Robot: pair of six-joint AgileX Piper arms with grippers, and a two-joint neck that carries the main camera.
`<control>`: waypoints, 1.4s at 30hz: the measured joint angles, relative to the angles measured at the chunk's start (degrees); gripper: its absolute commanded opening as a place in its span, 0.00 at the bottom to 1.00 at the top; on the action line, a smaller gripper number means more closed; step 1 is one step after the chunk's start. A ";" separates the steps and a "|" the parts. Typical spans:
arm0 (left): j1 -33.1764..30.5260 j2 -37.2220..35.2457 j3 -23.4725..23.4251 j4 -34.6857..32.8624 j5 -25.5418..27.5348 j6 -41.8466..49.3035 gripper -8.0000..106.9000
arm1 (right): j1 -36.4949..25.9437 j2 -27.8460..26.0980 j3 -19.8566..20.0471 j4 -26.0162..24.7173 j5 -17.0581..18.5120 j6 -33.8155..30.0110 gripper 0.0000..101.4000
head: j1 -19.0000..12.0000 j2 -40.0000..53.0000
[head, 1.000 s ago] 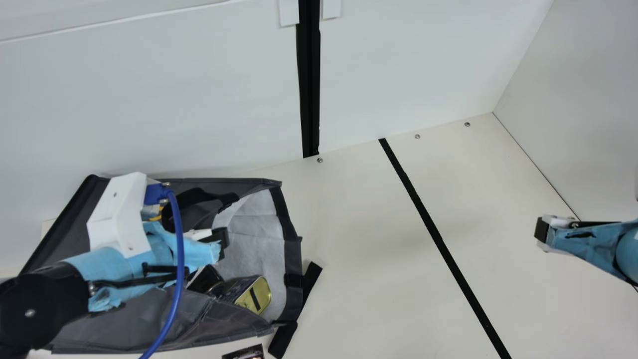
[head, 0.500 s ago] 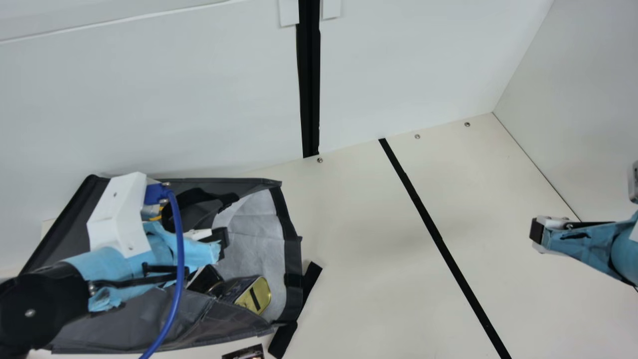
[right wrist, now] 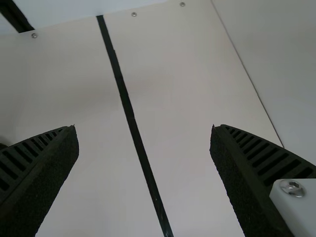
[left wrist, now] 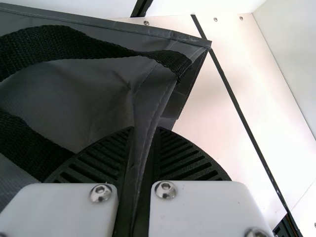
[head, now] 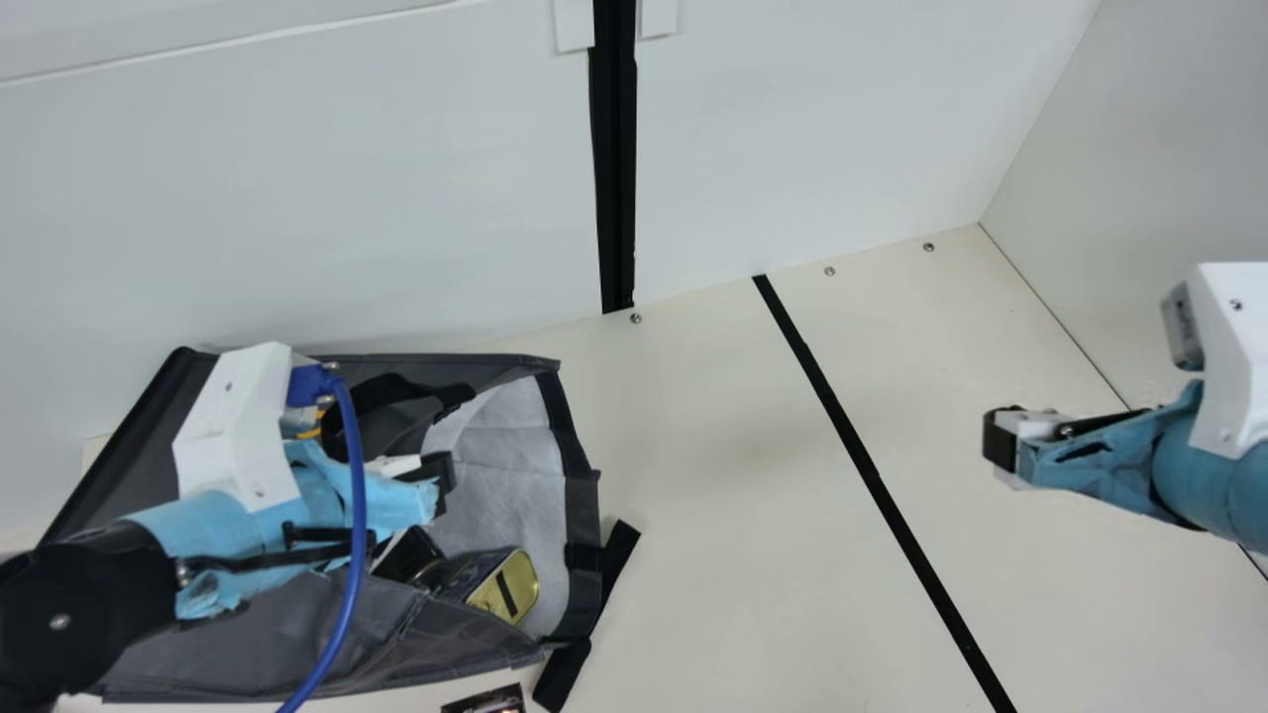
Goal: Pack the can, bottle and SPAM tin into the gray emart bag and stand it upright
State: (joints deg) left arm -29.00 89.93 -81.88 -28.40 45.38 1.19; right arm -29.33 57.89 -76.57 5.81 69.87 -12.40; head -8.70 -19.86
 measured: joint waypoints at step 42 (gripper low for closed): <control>0.00 0.00 0.00 0.00 0.00 0.00 0.00 | 1.66 13.45 11.92 33.09 -2.14 -38.20 0.94 | 0.00 0.00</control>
State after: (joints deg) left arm -29.00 89.93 -81.88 -28.40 45.38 1.19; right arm -27.67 71.35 -64.65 38.90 67.72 -50.60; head -8.70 -19.86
